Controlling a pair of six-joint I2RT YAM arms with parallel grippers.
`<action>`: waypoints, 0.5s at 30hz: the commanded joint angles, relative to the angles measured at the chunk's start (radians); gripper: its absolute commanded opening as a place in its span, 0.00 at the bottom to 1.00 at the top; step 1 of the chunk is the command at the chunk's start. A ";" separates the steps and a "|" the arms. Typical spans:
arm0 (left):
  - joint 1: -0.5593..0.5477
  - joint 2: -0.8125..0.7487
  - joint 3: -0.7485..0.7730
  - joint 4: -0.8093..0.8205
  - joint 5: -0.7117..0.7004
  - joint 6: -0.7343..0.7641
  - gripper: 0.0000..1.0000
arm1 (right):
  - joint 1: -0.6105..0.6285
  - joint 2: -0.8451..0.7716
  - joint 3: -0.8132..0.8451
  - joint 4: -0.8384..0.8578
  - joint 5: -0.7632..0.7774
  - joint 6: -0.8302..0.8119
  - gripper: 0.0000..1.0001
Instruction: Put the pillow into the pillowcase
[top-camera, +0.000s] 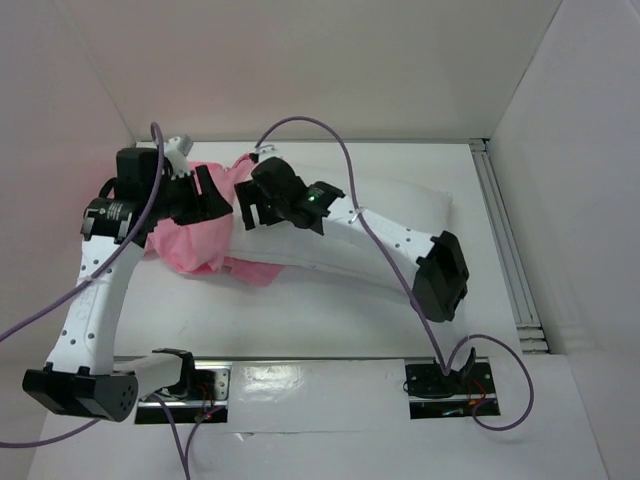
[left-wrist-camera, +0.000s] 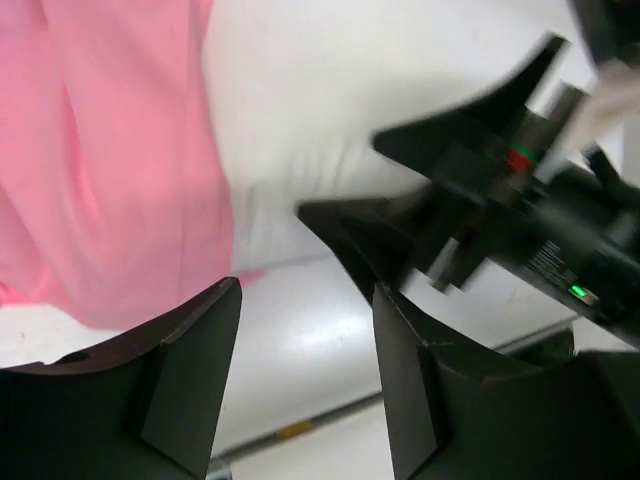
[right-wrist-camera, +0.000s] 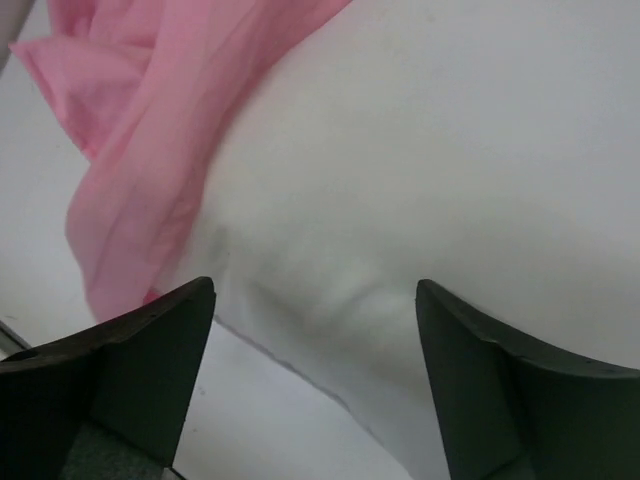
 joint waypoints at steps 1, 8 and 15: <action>-0.003 0.070 0.067 0.048 -0.080 -0.032 0.67 | -0.005 -0.182 0.004 -0.052 0.110 -0.020 0.91; -0.022 0.276 0.130 0.096 -0.284 -0.070 0.76 | -0.095 -0.334 -0.069 -0.261 0.322 0.039 0.99; -0.065 0.414 0.176 0.108 -0.442 -0.084 0.74 | -0.508 -0.526 -0.370 -0.370 0.236 0.111 0.99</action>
